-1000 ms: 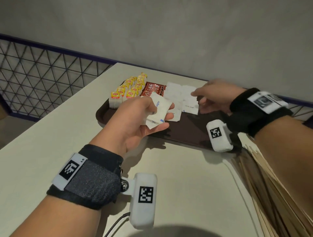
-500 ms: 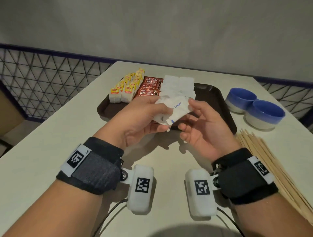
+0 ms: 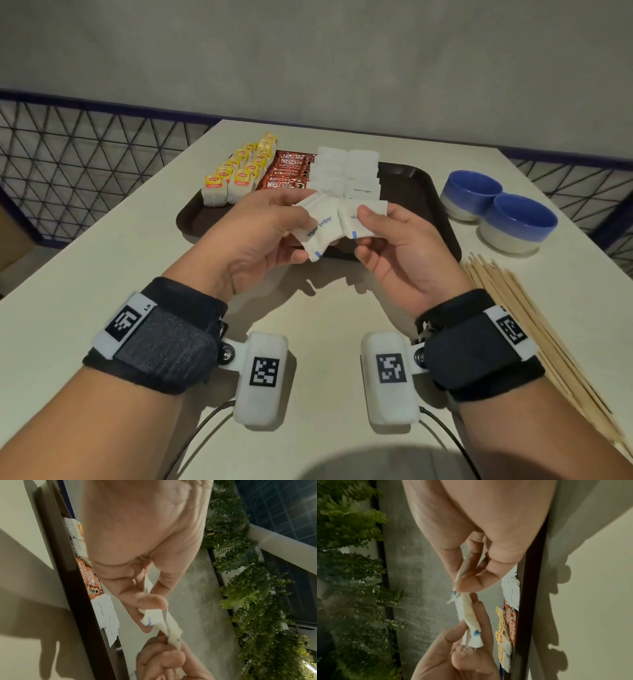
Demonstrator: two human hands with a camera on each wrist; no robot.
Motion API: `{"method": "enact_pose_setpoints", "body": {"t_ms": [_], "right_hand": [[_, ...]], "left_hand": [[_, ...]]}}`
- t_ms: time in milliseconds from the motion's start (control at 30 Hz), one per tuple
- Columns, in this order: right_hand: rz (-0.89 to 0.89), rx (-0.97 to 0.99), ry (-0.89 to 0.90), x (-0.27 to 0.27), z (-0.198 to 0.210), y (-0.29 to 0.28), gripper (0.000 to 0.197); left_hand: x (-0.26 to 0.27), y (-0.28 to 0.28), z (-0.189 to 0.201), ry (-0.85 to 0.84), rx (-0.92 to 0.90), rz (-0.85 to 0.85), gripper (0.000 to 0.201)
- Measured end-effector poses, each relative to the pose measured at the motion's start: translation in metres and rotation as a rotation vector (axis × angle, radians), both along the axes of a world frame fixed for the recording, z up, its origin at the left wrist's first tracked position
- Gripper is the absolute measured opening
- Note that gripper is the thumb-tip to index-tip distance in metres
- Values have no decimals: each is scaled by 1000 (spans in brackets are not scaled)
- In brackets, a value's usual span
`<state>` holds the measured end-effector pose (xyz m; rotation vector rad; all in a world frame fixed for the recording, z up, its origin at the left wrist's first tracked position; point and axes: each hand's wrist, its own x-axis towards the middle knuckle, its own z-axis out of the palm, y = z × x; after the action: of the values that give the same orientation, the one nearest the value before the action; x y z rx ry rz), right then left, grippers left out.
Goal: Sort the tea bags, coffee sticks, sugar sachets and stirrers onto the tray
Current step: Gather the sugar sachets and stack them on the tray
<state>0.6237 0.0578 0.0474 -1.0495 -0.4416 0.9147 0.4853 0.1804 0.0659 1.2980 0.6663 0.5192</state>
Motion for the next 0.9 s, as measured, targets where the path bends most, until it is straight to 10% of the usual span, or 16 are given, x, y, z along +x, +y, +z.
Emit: {"method": "enact_pose_setpoints", "body": {"t_ms": [900], "right_hand": [[54, -197, -182, 3, 0, 0, 17]], "left_hand": [[1, -1, -4, -48, -50, -127, 38]]}}
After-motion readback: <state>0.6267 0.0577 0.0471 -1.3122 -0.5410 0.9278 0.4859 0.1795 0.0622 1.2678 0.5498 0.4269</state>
